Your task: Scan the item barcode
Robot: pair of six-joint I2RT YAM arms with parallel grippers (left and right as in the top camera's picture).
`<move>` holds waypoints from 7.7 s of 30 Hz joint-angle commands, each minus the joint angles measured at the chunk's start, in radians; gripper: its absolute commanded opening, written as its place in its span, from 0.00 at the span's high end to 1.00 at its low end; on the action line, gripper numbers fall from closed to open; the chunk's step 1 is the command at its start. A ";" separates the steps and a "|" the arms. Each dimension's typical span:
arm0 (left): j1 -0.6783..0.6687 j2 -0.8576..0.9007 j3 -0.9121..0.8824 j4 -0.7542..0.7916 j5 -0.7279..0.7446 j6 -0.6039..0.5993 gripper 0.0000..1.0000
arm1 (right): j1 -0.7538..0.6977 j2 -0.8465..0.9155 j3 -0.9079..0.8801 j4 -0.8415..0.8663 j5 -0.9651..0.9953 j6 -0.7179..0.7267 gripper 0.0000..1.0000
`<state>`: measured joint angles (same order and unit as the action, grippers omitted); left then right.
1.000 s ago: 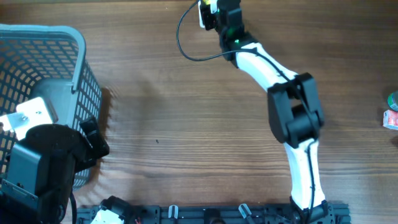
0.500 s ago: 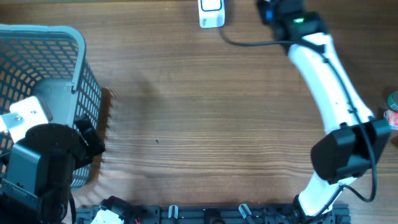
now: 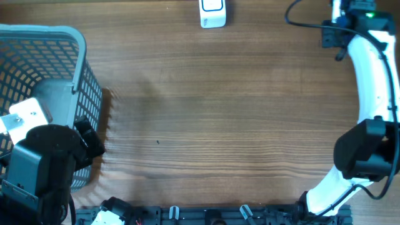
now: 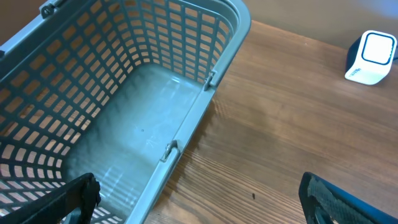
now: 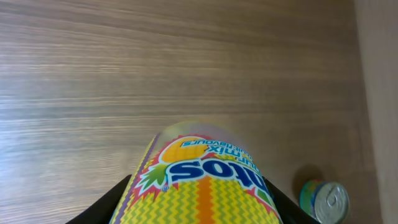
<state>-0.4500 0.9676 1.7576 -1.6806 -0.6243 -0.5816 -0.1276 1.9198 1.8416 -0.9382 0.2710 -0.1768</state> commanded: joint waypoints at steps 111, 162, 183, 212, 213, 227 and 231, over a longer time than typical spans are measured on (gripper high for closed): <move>0.029 -0.357 0.000 0.045 -0.084 0.050 0.00 | 0.635 -1.109 -0.351 -0.182 -0.114 0.227 0.00; 0.029 -0.357 0.000 0.045 -0.084 0.050 0.00 | 0.064 -1.891 -1.561 1.096 -0.378 -0.056 0.00; 0.029 -0.357 0.000 0.045 -0.084 0.050 0.00 | 0.028 -1.917 -1.836 0.947 -0.294 0.050 0.00; 0.029 -0.357 0.000 0.045 -0.084 0.050 0.00 | 0.029 -1.916 -1.836 0.939 -0.328 0.092 0.00; 0.029 -0.357 0.000 0.045 -0.088 0.052 0.00 | 0.029 -1.916 -1.836 0.939 -0.328 0.092 0.00; 0.175 -0.385 -0.490 0.809 0.182 0.059 0.00 | 0.029 -1.916 -1.836 0.939 -0.328 0.092 0.00; 0.216 -0.449 -0.826 1.298 0.383 0.170 0.00 | 0.029 -1.916 -1.836 0.939 -0.328 0.092 0.00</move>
<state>-0.2665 0.5812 1.1831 -0.6529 -0.4656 -0.5137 -0.0952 0.0147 0.0063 -0.0032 -0.0448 -0.1009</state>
